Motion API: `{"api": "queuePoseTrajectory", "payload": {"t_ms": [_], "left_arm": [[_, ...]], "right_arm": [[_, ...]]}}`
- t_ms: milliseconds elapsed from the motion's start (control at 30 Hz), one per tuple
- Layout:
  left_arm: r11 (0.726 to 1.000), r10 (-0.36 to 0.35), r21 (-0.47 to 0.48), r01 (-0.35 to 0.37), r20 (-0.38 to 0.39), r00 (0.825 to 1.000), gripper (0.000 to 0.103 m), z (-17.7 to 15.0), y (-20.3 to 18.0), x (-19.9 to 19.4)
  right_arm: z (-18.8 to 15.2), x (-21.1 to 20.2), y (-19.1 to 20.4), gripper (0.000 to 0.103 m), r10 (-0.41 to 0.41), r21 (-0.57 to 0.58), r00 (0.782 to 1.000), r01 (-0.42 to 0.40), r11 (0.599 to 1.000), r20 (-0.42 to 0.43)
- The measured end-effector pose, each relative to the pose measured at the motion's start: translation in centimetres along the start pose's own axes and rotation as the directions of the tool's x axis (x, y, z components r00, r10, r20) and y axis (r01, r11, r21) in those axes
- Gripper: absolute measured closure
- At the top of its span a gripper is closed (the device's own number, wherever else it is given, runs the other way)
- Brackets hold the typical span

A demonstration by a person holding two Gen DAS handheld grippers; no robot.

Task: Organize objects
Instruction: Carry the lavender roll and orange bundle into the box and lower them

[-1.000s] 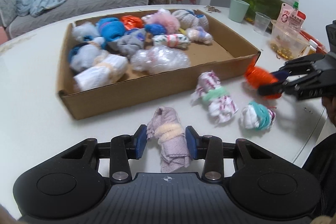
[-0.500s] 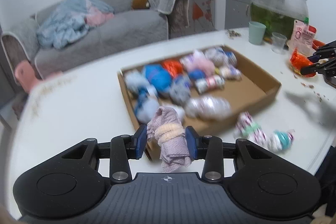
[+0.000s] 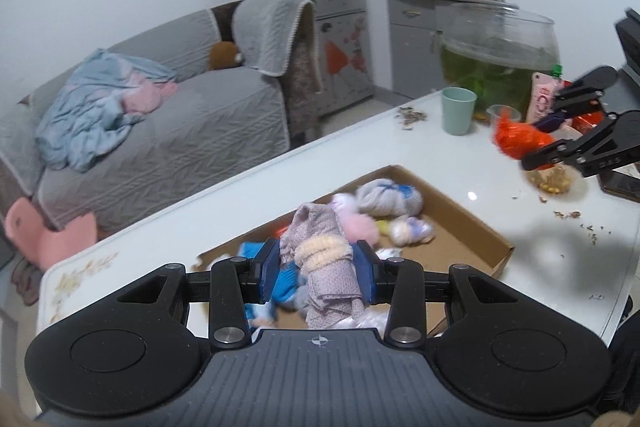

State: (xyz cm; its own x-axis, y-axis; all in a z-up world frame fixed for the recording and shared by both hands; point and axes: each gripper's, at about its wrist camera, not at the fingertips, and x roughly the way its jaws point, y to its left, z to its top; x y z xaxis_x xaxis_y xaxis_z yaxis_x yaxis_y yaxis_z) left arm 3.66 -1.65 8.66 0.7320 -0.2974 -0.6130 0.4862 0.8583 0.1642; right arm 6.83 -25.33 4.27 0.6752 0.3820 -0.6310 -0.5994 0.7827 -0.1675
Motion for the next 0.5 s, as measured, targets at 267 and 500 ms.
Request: {"api": "queuePoseTrajectory", "payload": {"t_ms": [267,500], "left_arm": [[0.994,-0.097,0.044,0.099,-0.043,0.994,0.056,0.8,-3.1,4.1],[0.988,-0.151,0.021,0.153,-0.064,0.986,0.056,0.0,-4.2,6.8]], "right_arm": [[1.0,2.0,1.3,0.074,0.054,-0.043,0.998,-0.055,0.998,-0.018],[0.7,3.2,1.9,0.074,0.091,-0.056,0.995,-0.093,0.994,-0.04]]}}
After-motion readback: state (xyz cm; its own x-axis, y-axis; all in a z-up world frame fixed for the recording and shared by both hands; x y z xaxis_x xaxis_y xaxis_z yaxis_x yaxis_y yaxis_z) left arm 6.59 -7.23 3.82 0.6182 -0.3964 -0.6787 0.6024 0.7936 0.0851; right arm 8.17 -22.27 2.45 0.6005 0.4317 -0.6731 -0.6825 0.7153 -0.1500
